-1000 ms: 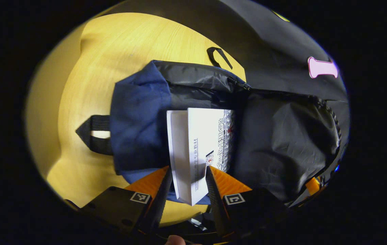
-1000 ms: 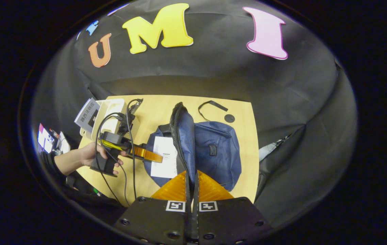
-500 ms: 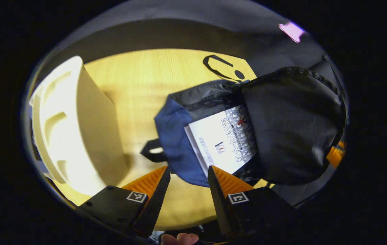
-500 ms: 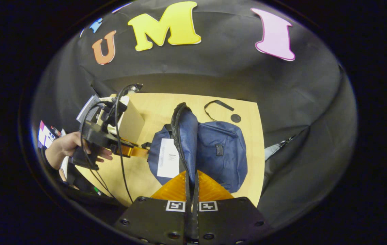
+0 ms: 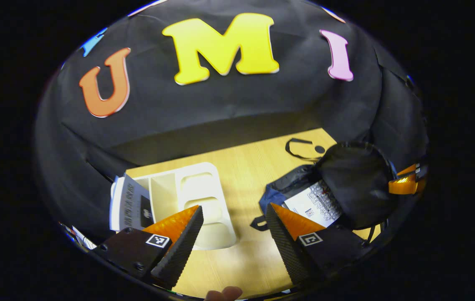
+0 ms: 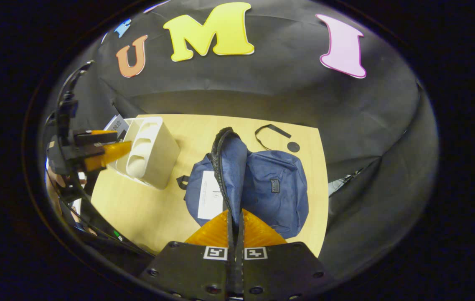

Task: Open the schoolbag, grab two books from the bookshelf and put them into the schoolbag.

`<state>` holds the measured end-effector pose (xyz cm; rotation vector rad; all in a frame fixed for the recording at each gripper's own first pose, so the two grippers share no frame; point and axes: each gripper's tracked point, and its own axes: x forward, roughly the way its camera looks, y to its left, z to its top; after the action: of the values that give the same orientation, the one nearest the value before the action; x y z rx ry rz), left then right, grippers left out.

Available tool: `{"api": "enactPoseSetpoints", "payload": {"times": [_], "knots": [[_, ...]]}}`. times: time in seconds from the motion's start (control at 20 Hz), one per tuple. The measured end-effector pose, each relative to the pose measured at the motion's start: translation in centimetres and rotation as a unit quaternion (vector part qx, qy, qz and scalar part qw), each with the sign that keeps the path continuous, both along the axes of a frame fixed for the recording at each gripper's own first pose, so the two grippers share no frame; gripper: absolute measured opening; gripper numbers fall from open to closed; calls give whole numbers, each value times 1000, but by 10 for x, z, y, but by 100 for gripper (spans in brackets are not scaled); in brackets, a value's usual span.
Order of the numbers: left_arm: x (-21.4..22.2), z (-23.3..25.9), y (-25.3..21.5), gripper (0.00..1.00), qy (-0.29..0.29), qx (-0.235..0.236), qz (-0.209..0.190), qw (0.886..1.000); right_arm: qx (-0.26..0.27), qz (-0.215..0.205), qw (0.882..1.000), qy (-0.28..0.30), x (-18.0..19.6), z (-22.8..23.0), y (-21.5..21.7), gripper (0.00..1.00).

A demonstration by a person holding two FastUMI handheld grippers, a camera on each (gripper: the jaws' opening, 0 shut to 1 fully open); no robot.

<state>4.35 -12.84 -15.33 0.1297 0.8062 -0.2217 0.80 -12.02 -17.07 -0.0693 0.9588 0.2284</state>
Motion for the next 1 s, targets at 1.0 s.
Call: {"api": "enactPoseSetpoints", "payload": {"times": [1.0], "knots": [[24, 31, 213, 99, 167, -72, 92, 979, -7, -14, 1000, -2, -2, -1, 5, 0]]}}
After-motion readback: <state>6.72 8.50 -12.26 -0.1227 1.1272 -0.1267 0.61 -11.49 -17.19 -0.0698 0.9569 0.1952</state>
